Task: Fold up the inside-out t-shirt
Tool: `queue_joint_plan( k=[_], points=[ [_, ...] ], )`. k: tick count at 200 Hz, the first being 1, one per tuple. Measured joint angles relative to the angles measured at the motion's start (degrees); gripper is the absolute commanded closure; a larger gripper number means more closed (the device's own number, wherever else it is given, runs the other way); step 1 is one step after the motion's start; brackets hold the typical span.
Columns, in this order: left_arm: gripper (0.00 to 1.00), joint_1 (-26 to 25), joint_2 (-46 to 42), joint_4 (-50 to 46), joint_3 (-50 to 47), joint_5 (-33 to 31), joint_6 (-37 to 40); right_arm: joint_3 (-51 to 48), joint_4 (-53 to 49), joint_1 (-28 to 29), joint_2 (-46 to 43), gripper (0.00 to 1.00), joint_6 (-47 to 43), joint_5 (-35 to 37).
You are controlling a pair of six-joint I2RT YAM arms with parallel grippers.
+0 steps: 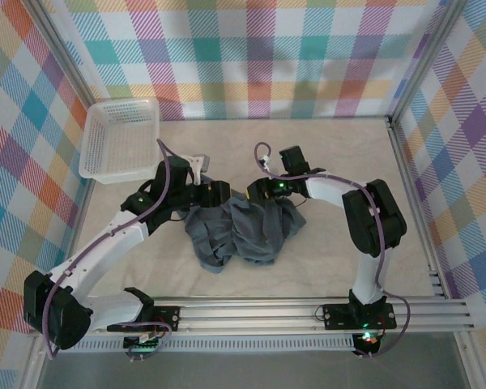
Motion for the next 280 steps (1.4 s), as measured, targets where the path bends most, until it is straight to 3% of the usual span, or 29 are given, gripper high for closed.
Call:
queue_joint_plan(
  k=[33, 56, 94, 147, 181, 203, 221, 254, 280],
  points=[
    [0.31, 0.0, 0.0, 0.0, 0.0, -0.7, 0.0, 1.6, -1.1, 0.6, 1.0, 0.87, -0.6, 0.7],
    [0.31, 0.0, 0.0, -0.1, 0.0, -1.8, -0.7, 1.7, -1.6, 0.7, 1.0, 1.00, -0.8, 2.7],
    [0.32, 1.0, 0.0, -2.7, 0.0, -4.4, -2.1, 1.0, -2.4, 0.7, -1.8, 1.00, -0.8, 7.4],
    [0.33, 2.4, 5.0, -4.6, 0.3, -1.6, -4.1, -3.9, -0.9, 0.7, -11.3, 1.00, -0.5, 14.3],
    [0.28, 2.4, 7.1, -1.9, 0.3, 7.7, -2.8, -8.1, -0.6, 0.3, -17.2, 1.00, 1.0, 15.6],
    [0.24, 2.1, 8.5, 1.0, 1.4, 14.3, 4.8, -8.9, -0.4, 0.2, -20.9, 1.00, 1.0, 13.8],
    [0.20, 1.1, 9.8, 4.3, 2.1, 15.1, 14.7, -8.9, -0.3, 0.0, -22.7, 1.00, 1.0, 11.3],
    [0.26, 0.1, 11.9, 11.2, 1.5, 16.2, 34.2, -9.4, -0.5, 0.0, -26.1, 1.00, 0.5, 6.3],
    [0.28, 0.1, 19.3, 11.8, 6.4, 23.5, 43.1, -11.1, -0.9, 0.0, -30.8, 1.00, -0.7, 3.0]
  ],
)
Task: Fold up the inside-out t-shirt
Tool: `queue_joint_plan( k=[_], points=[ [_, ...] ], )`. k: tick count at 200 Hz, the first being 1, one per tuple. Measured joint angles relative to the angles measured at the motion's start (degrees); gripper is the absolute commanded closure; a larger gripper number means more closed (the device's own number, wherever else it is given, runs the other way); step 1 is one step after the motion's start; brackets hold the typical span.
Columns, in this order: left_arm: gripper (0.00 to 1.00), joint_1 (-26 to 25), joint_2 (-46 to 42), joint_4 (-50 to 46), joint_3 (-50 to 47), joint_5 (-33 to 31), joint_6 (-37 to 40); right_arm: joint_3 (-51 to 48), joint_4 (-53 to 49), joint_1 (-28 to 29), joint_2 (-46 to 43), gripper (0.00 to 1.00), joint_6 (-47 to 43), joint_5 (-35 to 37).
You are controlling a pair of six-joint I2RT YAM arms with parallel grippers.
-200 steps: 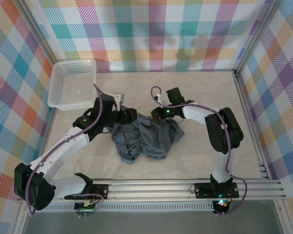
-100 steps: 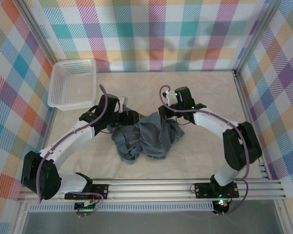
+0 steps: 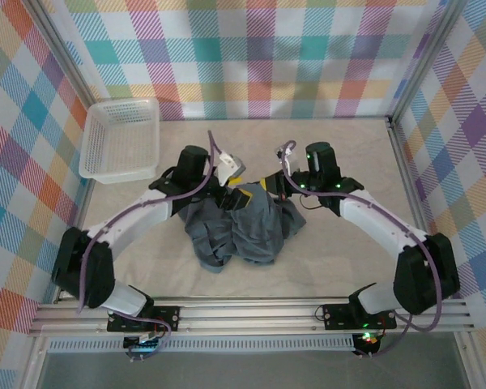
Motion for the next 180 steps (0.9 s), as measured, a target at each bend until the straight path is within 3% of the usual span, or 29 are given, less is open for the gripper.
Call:
queue_joint_plan(
  k=[50, 88, 139, 161, 180],
  points=[
    [0.36, 0.0, 9.3, -6.1, 12.1, 14.9, 13.3, -0.4, -2.6, 0.0, -2.8, 1.00, -2.5, -4.2],
    [0.42, -0.9, 16.2, -21.1, 21.7, 23.6, 26.7, -0.4, -4.1, 0.0, -3.8, 1.00, -3.5, -4.4],
    [0.46, -1.0, 22.1, -25.4, 23.5, 24.4, 28.3, -0.4, -4.3, 0.0, -4.2, 1.00, -3.5, -4.3],
    [0.72, -0.8, 22.1, -25.4, 23.4, 24.0, 28.0, -0.7, -4.7, 0.0, -5.1, 1.00, -3.5, -3.6],
    [0.73, -0.4, 22.1, -25.7, 23.4, 24.0, 28.0, -1.2, -4.8, 0.0, -6.4, 1.00, -3.7, -3.2]
  ],
)
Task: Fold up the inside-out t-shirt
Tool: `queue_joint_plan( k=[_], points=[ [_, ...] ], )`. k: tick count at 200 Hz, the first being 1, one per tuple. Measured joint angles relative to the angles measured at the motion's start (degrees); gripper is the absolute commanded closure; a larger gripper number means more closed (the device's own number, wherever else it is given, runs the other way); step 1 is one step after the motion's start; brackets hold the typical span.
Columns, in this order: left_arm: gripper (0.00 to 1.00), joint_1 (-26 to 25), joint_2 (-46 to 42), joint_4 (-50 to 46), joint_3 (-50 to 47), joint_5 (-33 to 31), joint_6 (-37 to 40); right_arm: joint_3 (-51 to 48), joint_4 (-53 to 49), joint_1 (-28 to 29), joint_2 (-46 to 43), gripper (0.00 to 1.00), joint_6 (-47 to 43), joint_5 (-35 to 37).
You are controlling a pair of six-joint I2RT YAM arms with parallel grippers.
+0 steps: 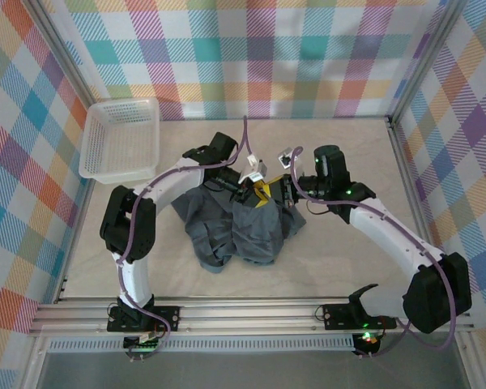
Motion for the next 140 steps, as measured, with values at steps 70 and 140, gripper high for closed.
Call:
queue_joint_plan(
  k=[70, 140],
  points=[
    [1.00, 2.6, 0.0, -4.3, 0.4, 0.8, 1.5, -0.6, -0.5, 0.0, -0.4, 0.56, -1.2, 0.9],
    [1.00, 2.6, 0.0, -8.3, 3.0, 3.2, 3.0, -2.1, 4.5, 0.0, 3.6, 0.43, 0.5, 0.7]
  ],
)
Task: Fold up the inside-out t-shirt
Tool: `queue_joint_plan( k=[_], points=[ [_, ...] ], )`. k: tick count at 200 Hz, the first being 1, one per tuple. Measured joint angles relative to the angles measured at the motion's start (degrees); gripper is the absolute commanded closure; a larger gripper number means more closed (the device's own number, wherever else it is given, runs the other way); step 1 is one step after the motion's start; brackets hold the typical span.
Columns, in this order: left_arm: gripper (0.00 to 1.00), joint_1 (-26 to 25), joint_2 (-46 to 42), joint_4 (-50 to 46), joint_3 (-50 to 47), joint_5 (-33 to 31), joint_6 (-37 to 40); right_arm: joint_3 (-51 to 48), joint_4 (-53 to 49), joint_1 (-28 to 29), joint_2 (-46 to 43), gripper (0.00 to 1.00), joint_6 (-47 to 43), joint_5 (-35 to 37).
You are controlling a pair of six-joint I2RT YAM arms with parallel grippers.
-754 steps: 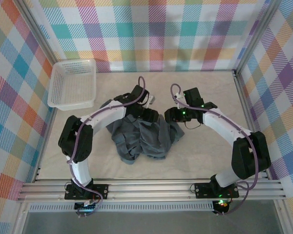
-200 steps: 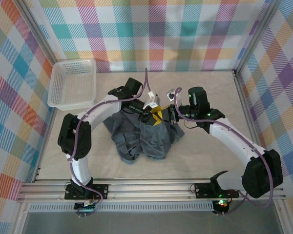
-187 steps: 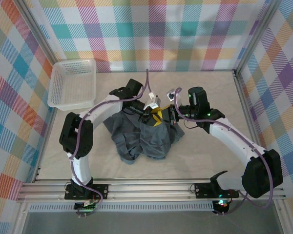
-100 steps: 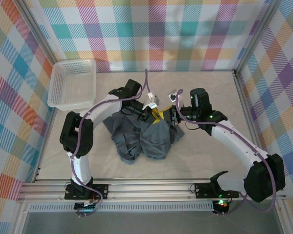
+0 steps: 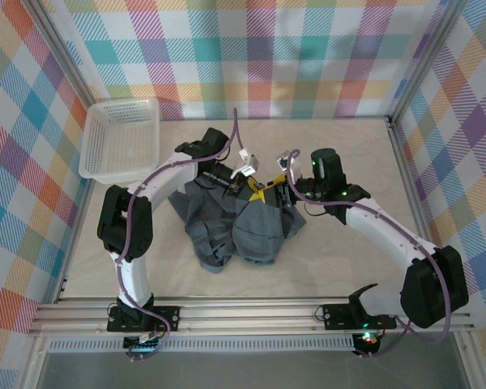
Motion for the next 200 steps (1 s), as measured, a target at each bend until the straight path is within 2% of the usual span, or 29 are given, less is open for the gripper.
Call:
queue_joint_plan(
  k=[15, 22, 31, 43, 52, 74, 108, 114, 121, 126, 138, 148, 161, 175, 200],
  points=[
    [1.00, 0.0, 0.0, 0.0, 0.0, 0.0, -0.2, 0.0, 0.6, 0.1, 1.1, 0.42, 0.2, -0.2],
    [1.00, 0.0, 0.0, 0.0, 0.0, 0.0, -0.4, 0.0, 0.6, 0.1, 1.4, 0.46, 0.2, -0.1],
    [1.00, 0.0, 0.0, 0.0, 0.0, 0.0, -0.6, 0.0, 0.6, 0.3, 1.5, 0.60, 0.4, 0.2],
    [1.00, 0.0, 0.0, 0.1, 0.0, 0.0, -0.8, 0.0, 0.8, 0.5, 1.4, 0.87, 0.6, 1.8],
    [0.97, 0.0, 0.0, 0.3, 0.0, -0.2, -1.4, 0.0, 0.7, 0.6, 1.4, 1.00, 1.1, 3.6],
    [0.72, 0.0, -1.6, 7.3, -3.4, -3.4, -7.8, -0.1, 0.7, 0.7, 0.9, 1.00, 2.1, 7.1],
    [0.57, 0.3, -8.8, 18.3, -12.9, -13.1, -20.5, -1.8, 0.6, 0.7, -3.3, 1.00, 3.3, 9.9],
    [0.50, 0.4, -10.4, 20.2, -14.4, -15.1, -22.7, -2.2, 0.5, 0.7, -4.6, 1.00, 3.5, 10.8],
    [0.36, 0.7, -12.8, 22.5, -16.3, -18.0, -25.8, -2.9, 0.5, 0.7, -6.3, 1.00, 3.9, 12.2],
    [0.31, 1.0, -14.6, 24.2, -17.6, -20.7, -28.8, -3.5, 0.4, 0.8, -7.5, 1.00, 4.3, 13.4],
    [0.31, 1.9, -18.1, 25.8, -19.3, -28.7, -35.3, -5.7, 0.6, 0.8, -11.1, 1.00, 5.0, 16.6],
    [0.35, 2.9, -20.1, 25.6, -19.2, -37.1, -40.8, -8.2, 0.6, 0.7, -14.4, 1.00, 5.6, 19.7],
    [0.38, 4.2, -20.2, 21.7, -16.4, -48.2, -48.0, -11.5, 0.5, 0.7, -18.6, 1.00, 6.4, 24.2],
    [0.39, 5.9, -17.2, 15.3, -11.2, -57.8, -54.9, -13.9, 0.0, 0.7, -21.8, 1.00, 7.0, 28.5],
    [0.41, 7.4, -7.6, 4.8, -2.1, -69.2, -61.8, -14.7, -1.0, 0.7, -23.5, 1.00, 7.6, 33.7]
  ],
)
